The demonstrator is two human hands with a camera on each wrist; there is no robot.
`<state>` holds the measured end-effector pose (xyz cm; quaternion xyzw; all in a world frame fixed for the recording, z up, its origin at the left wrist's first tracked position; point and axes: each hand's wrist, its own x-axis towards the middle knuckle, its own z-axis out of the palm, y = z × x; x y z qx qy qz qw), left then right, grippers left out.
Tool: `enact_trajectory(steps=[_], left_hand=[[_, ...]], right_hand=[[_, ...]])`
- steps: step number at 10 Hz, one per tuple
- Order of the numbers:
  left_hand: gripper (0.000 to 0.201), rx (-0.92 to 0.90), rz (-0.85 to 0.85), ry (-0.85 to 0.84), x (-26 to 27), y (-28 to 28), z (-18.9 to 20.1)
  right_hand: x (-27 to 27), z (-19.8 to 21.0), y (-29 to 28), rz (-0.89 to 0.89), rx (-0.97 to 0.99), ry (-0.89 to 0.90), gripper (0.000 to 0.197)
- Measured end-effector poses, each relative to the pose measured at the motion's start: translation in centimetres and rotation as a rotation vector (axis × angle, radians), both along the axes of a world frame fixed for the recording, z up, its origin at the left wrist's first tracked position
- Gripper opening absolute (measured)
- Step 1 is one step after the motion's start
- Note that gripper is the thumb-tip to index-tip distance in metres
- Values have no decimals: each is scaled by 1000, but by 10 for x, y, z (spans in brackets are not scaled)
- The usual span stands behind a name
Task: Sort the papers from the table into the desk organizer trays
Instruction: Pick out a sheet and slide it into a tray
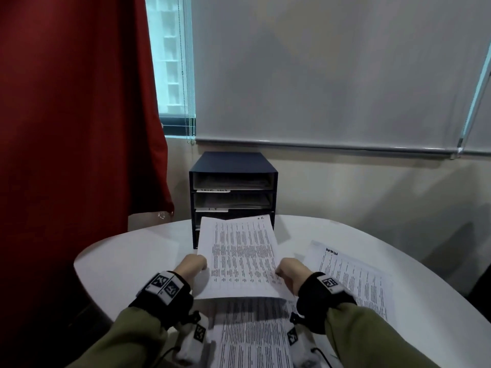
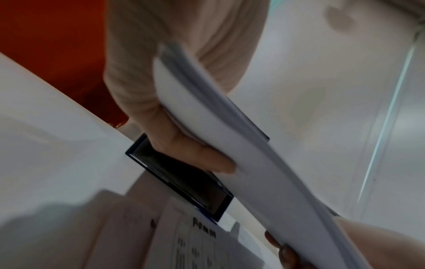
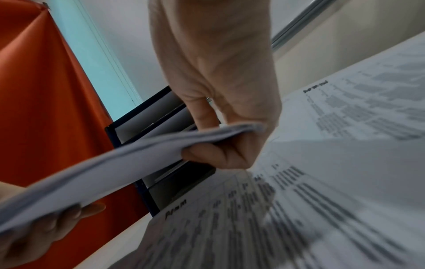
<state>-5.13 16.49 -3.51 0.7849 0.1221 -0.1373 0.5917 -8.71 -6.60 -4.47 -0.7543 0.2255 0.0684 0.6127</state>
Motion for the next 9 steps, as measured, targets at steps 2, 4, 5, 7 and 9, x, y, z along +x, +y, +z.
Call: enact_trajectory(steps=[2, 4, 5, 7, 9], left_hand=[[38, -186, -40, 61, 17, 14, 10], [43, -148, 150, -35, 52, 5, 5], [46, -298, 192, -37, 78, -7, 3], [17, -625, 261, -58, 109, -25, 13], [25, -723, 240, -76, 111, -31, 15]], right_hand=[[39, 16, 5, -5, 114, -14, 29], [68, 18, -4, 37, 91, 88, 14], [82, 17, -11, -12, 106, 71, 14], [116, 22, -5, -295, 607, -121, 9], [108, 15, 0, -262, 694, -222, 16]])
